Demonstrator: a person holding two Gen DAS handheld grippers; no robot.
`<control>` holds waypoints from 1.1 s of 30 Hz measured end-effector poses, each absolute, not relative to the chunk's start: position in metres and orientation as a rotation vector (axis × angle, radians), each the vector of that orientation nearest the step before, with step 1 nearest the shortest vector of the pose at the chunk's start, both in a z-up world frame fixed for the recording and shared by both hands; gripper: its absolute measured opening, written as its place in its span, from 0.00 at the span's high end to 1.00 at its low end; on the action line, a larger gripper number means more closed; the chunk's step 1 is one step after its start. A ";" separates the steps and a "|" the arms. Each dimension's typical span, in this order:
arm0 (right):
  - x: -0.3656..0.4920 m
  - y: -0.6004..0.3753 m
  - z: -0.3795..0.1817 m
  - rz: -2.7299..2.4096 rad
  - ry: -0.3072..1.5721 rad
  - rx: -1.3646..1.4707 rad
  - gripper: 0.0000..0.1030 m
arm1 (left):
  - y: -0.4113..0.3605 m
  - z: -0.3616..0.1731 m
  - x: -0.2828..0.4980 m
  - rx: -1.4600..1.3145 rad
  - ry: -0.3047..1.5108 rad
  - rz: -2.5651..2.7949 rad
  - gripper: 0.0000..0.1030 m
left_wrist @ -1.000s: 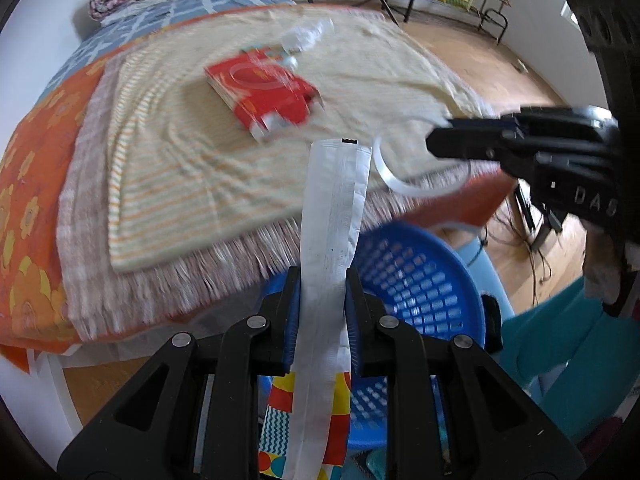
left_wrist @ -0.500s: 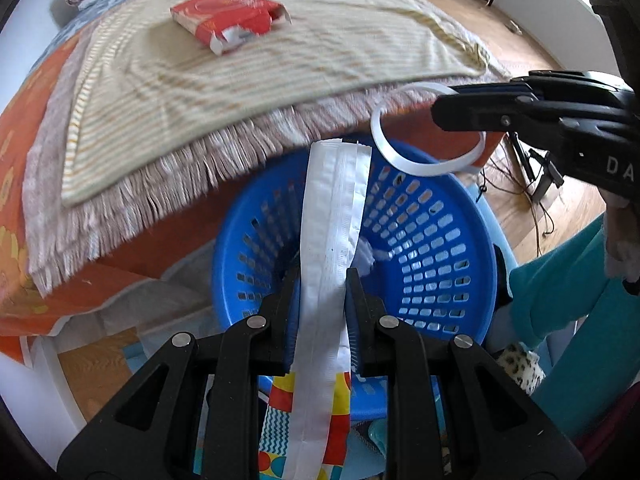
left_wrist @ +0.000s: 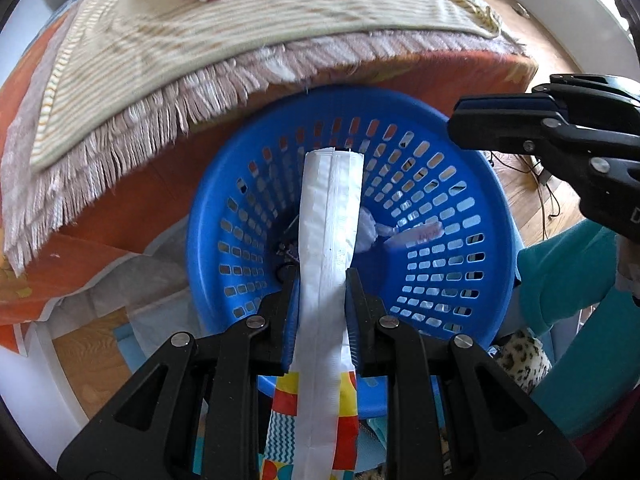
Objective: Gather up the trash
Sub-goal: 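Open both tools to drop the strip and packet into the basket, then move both tools back over the towel toward the red box and tissue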
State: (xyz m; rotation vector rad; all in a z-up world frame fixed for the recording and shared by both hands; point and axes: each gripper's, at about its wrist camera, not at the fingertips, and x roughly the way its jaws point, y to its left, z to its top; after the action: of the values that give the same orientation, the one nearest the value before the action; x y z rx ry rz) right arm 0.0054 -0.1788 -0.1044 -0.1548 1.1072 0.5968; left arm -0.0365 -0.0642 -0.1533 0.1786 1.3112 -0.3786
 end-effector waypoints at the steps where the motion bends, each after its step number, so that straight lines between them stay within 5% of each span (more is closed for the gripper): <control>1: 0.006 -0.179 -0.105 0.595 1.109 -0.152 0.81 | -0.064 -0.155 -0.036 0.182 1.314 -0.378 0.81; 3: 0.006 -0.180 -0.106 0.587 1.107 -0.150 0.74 | -0.066 -0.159 -0.034 0.190 1.320 -0.371 0.78; 5: 0.007 -0.181 -0.108 0.580 1.115 -0.149 0.68 | -0.066 -0.163 -0.032 0.188 1.322 -0.363 0.58; 7: 0.008 -0.182 -0.109 0.568 1.121 -0.145 0.57 | -0.065 -0.164 -0.031 0.188 1.316 -0.353 0.54; 16: 0.011 -0.185 -0.107 0.531 1.103 -0.140 0.32 | -0.057 -0.162 -0.027 0.176 1.316 -0.333 0.53; 20: 0.014 -0.188 -0.105 0.515 1.093 -0.134 0.23 | -0.055 -0.154 -0.023 0.168 1.300 -0.318 0.43; 33: 0.021 -0.192 -0.096 0.454 1.051 -0.158 0.14 | -0.040 -0.137 -0.010 0.104 1.265 -0.273 0.43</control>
State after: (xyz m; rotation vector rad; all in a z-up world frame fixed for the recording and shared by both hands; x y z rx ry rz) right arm 0.0215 -0.1923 -0.0961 -0.1577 1.0508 0.4545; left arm -0.0097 -0.0398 -0.1371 0.1043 1.2654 -0.2728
